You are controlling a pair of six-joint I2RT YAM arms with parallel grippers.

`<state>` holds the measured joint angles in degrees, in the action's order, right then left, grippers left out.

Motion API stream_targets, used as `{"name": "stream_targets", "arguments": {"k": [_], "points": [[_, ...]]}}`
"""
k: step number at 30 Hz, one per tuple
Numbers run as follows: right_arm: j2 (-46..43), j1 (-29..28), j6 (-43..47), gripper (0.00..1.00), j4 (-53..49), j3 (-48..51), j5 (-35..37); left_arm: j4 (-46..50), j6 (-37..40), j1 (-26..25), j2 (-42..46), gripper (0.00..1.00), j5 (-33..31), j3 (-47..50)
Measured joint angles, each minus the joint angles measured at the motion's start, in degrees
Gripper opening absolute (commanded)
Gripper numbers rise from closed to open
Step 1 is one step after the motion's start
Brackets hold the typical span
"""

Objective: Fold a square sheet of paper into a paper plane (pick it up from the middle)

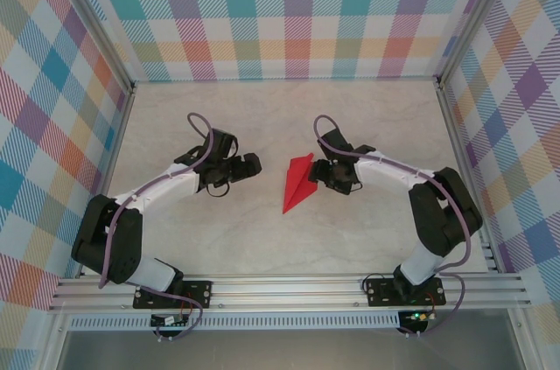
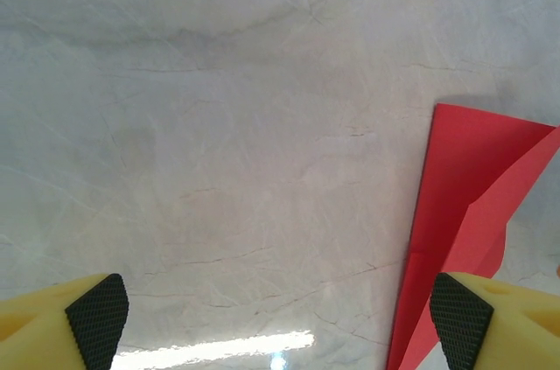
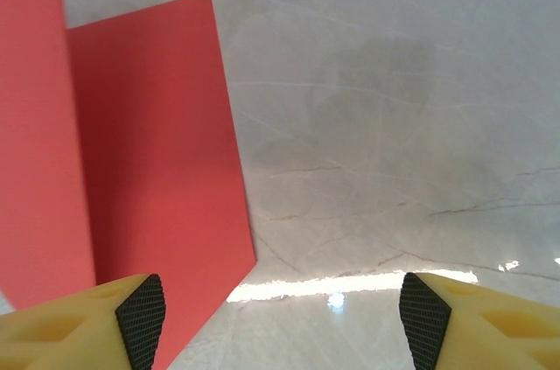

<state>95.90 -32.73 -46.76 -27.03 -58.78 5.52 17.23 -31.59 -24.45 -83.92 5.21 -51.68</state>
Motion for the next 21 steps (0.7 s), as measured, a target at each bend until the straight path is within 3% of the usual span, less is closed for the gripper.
{"name": "stream_targets", "arguments": {"k": [1,7,13,21], "points": [[0.8,0.0,-0.2,0.74,-0.1,-0.3,-0.2,-0.6,0.2,0.2,0.0,1.00,0.0,0.2],[5.0,0.0,-0.9,0.74,-0.3,-3.1,-1.3,-2.5,0.2,1.4,0.0,1.00,0.0,1.5],[8.2,0.0,-0.8,0.66,-0.4,-5.5,-3.0,-2.8,0.2,1.5,0.0,1.00,0.8,1.7],[3.1,0.0,0.8,0.65,2.6,-3.7,-5.0,-3.8,0.1,1.7,0.0,1.00,2.0,1.7]]}}
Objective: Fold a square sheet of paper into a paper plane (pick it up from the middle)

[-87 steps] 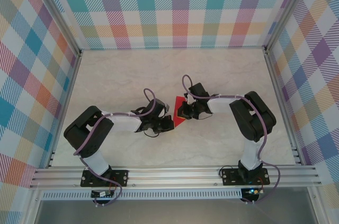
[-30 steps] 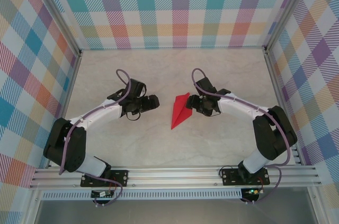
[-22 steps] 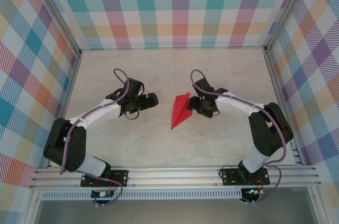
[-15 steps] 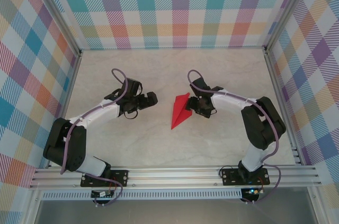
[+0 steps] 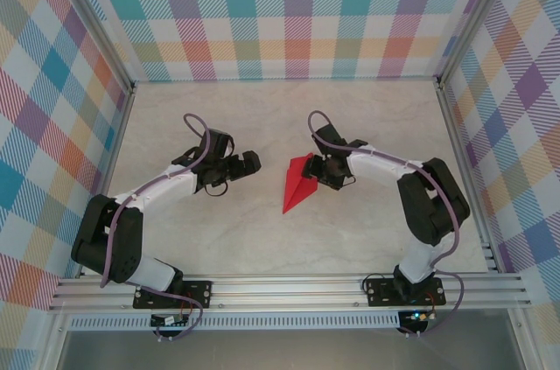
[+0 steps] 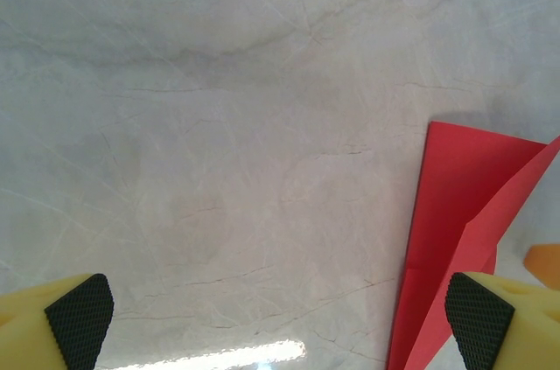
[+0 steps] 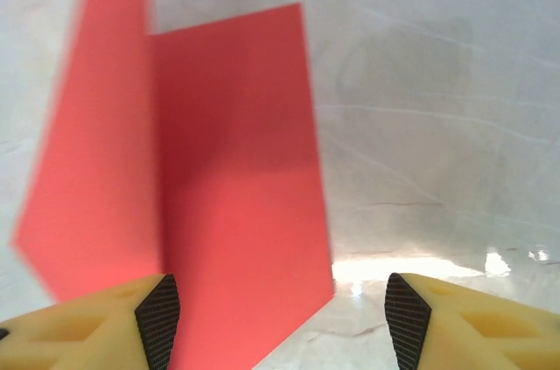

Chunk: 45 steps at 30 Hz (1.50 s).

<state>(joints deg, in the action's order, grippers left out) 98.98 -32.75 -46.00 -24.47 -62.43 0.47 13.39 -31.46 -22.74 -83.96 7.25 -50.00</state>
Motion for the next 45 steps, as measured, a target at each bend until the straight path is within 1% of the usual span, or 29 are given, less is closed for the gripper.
{"name": "stream_targets", "arguments": {"k": [2,5,7,10,17,22,25,27,31,35,40,45], "points": [[-1.6,0.0,1.4,0.64,1.5,0.4,-1.7,0.0,0.0,0.0,0.0,1.00,0.2,0.0],[-1.6,0.0,3.3,0.62,4.5,0.4,-5.2,-0.1,-0.2,0.0,-0.2,1.00,0.7,0.0],[-0.5,0.0,4.4,0.60,6.3,0.4,-7.5,-0.1,-0.4,0.1,-0.5,1.00,0.9,0.0],[1.9,0.0,5.9,0.55,8.9,0.4,-10.3,-0.2,-0.5,0.1,-0.9,1.00,1.3,0.1],[6.4,0.1,8.7,0.45,13.7,0.4,-14.2,-0.9,-0.7,0.2,-1.1,1.00,3.6,0.5],[8.3,0.5,9.7,0.32,16.8,0.4,-16.2,-2.6,-1.6,1.1,-1.1,1.00,5.8,1.5],[8.9,0.5,10.1,0.21,18.9,0.8,-17.2,-3.6,-2.2,2.1,-1.1,1.00,8.0,2.4],[8.9,0.7,10.1,0.15,20.8,1.6,-18.1,-4.6,-2.6,2.8,-1.1,1.00,10.0,3.1],[8.3,1.7,9.2,0.11,25.5,4.0,-20.7,-7.4,-4.2,4.3,-1.1,1.00,15.3,4.8],[5.1,3.1,7.8,0.11,29.2,6.3,-24.2,-10.7,-5.9,5.1,-1.1,1.00,21.9,5.8],[-0.5,4.5,5.7,0.11,34.9,6.5,-30.4,-17.3,-8.5,5.1,-1.0,1.00,30.3,6.4],[-1.9,5.2,2.2,0.12,40.4,5.8,-36.7,-25.3,-12.2,5.1,-1.0,0.99,36.4,7.4]]}}
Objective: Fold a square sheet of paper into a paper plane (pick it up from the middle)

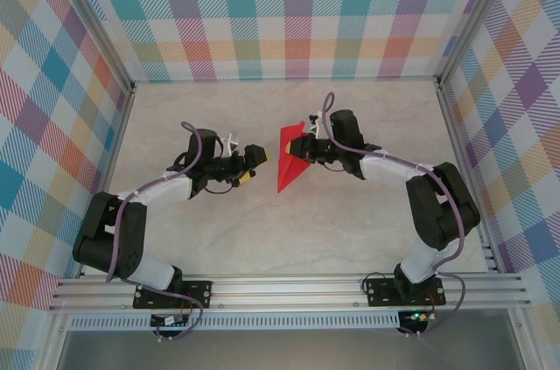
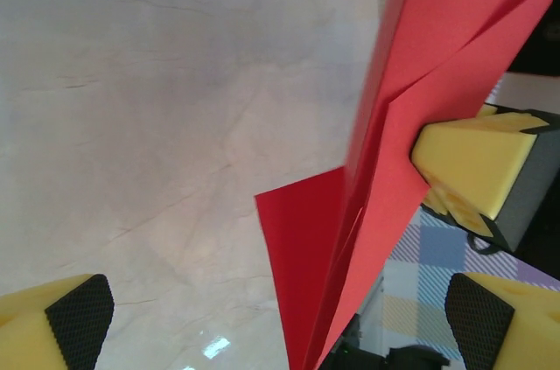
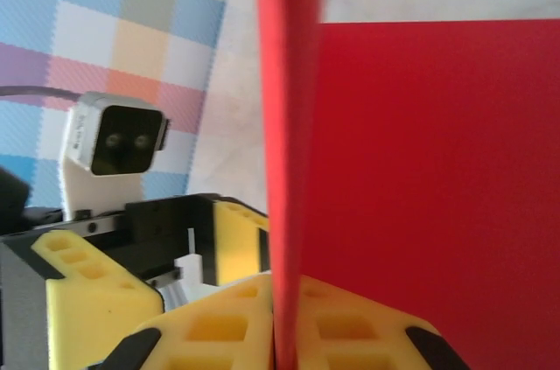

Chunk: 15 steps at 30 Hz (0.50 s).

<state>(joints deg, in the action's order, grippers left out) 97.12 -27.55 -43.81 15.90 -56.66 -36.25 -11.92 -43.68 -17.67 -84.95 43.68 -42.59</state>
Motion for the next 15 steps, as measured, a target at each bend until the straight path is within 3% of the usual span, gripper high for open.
{"name": "stream_targets", "arguments": {"k": [9,15], "points": [[0.6,0.0,-9.4,0.12,9.3,-0.4,-7.9,-13.6,-5.3,-0.8,0.0,0.86,5.2,1.0],[1.3,0.0,-13.1,0.12,12.8,-0.9,-10.2,-16.8,-6.6,-2.3,0.0,0.88,5.9,1.0]]}}
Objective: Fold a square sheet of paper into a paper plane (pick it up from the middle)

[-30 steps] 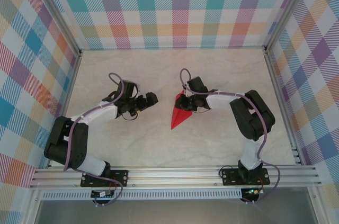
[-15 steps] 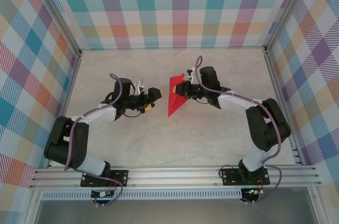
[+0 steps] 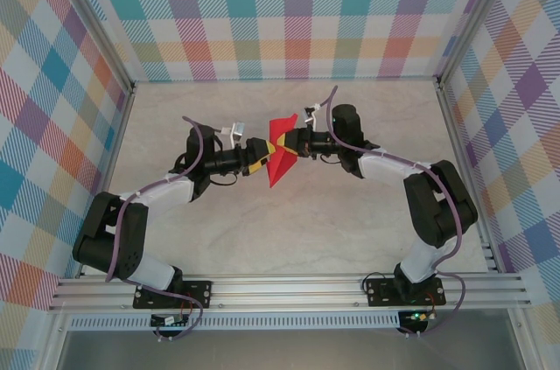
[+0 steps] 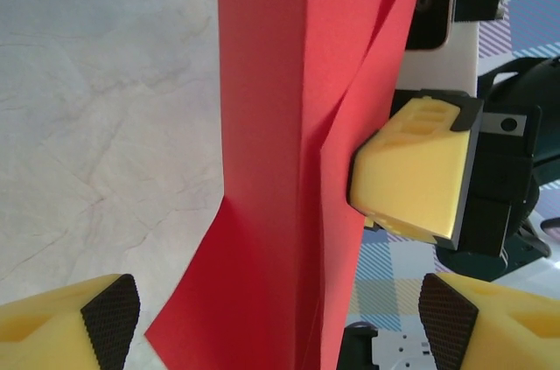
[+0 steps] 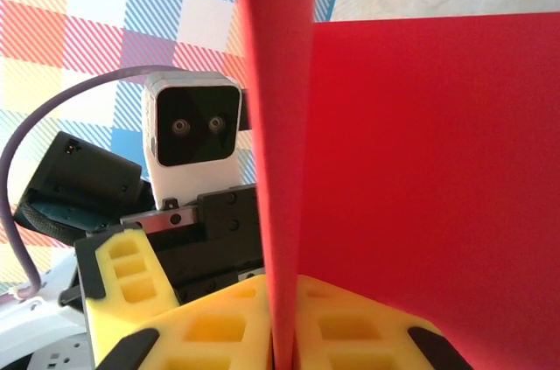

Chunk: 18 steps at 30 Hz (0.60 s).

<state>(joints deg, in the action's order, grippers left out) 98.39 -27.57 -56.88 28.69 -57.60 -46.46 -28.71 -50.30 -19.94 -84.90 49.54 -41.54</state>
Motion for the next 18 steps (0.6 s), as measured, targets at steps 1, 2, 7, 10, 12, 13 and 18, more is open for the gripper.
{"name": "stream_targets", "arguments": {"k": [1,2,7,10,12,13,18], "points": [[0.1,0.0,-0.3,0.12,0.3,0.0,-0.2,-0.2,-0.2,-0.4,0.0,0.91,0.2,0.0],[0.2,0.0,-0.7,0.12,0.6,-0.1,-0.4,-0.2,-0.4,-0.7,0.0,0.93,0.2,0.0],[0.6,0.0,-1.2,0.12,0.9,-0.4,-0.8,-0.1,-1.0,-1.4,0.0,0.97,0.1,0.1],[0.7,0.0,-1.2,0.12,1.0,-0.4,-0.8,-0.1,-1.2,-1.7,0.0,0.93,0.0,0.1],[1.0,0.0,-1.2,0.12,1.1,-0.5,-0.7,-0.1,-1.4,-2.0,0.0,0.87,-0.1,0.2],[1.2,0.0,-1.2,0.12,1.2,-0.6,-0.7,-0.3,-1.7,-2.2,0.0,0.80,-0.2,0.3],[1.8,0.0,-1.2,0.12,1.3,-0.6,-0.7,-1.4,-3.1,-2.4,0.0,0.58,-1.5,1.0]]}}
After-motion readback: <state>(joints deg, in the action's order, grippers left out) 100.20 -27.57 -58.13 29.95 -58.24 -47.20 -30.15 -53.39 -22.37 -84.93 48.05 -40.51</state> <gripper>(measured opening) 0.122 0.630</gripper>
